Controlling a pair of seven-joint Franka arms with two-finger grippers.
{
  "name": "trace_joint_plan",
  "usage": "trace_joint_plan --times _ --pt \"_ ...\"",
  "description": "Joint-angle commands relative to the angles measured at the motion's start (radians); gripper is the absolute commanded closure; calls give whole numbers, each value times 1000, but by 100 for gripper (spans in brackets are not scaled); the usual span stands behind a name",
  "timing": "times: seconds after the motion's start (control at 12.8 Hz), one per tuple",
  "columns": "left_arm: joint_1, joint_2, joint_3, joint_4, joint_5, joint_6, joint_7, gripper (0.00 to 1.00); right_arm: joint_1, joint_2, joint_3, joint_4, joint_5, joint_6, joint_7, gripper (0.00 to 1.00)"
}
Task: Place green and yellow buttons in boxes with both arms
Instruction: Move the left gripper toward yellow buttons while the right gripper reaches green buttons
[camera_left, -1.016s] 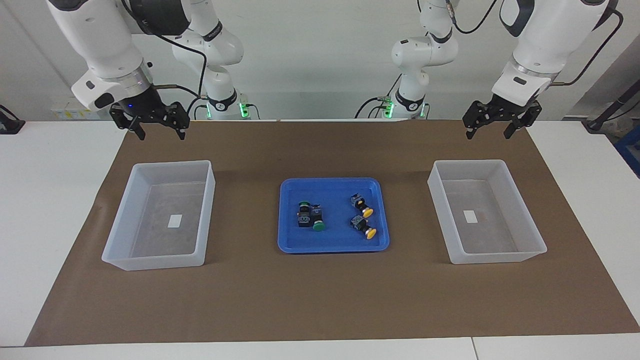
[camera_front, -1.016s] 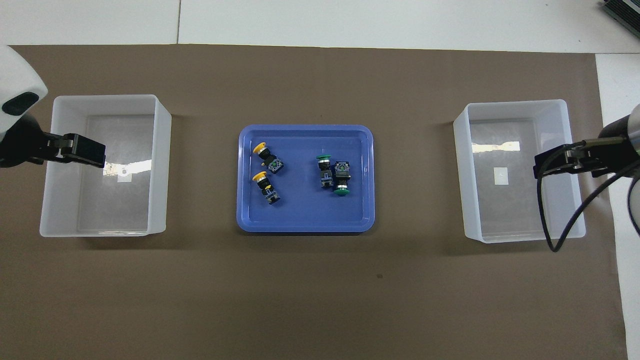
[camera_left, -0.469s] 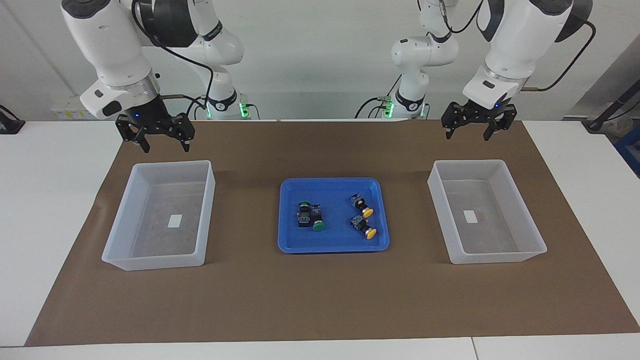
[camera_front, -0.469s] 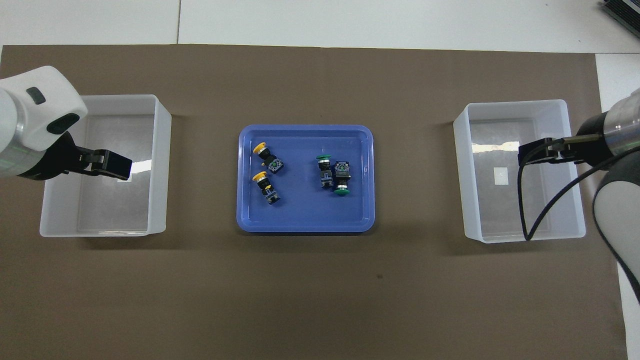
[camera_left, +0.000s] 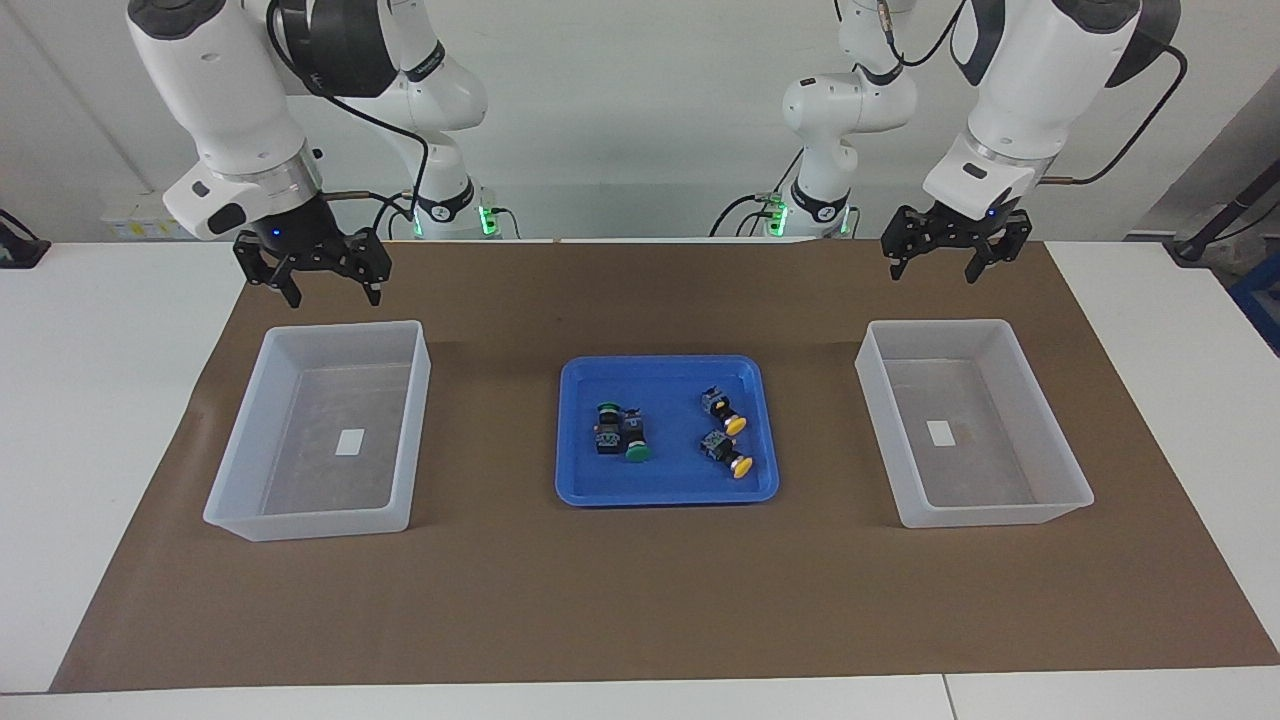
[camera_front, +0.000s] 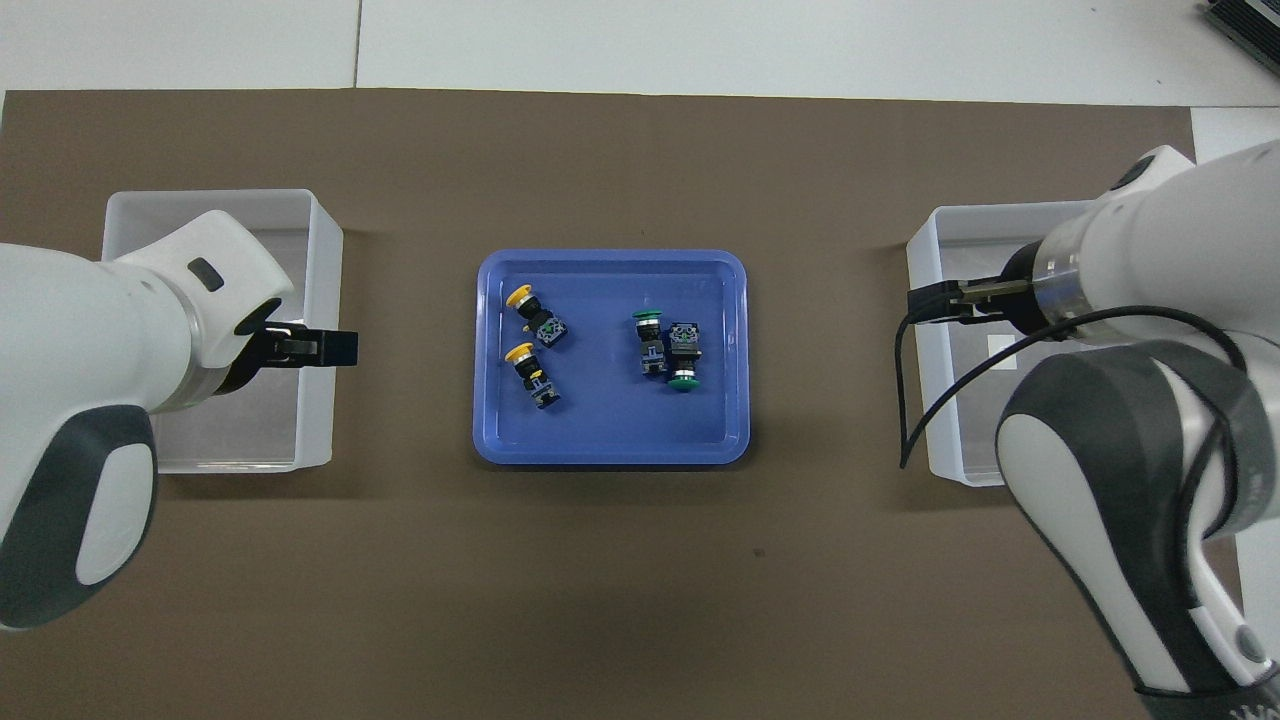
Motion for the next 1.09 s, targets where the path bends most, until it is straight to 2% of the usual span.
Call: trace_joint_plan --times 0.0,0.23,0.39,0.47,1.02 --pt "-61 9 13 -90 -13 154 -126 0 34 57 0 -9 27 88 59 0" --pt "-120 119 13 -92 -13 314 -347 0 92 138 0 -7 27 206 137 0" --pt "-137 157 13 -93 -13 360 -443 0 123 203 0 -7 27 295 153 0" --pt "-144 167 13 -92 -13 362 -480 0 144 229 0 -7 27 321 153 11" --pt "-187 174 13 -144 -13 377 -686 0 236 355 1 -1 41 458 236 14"
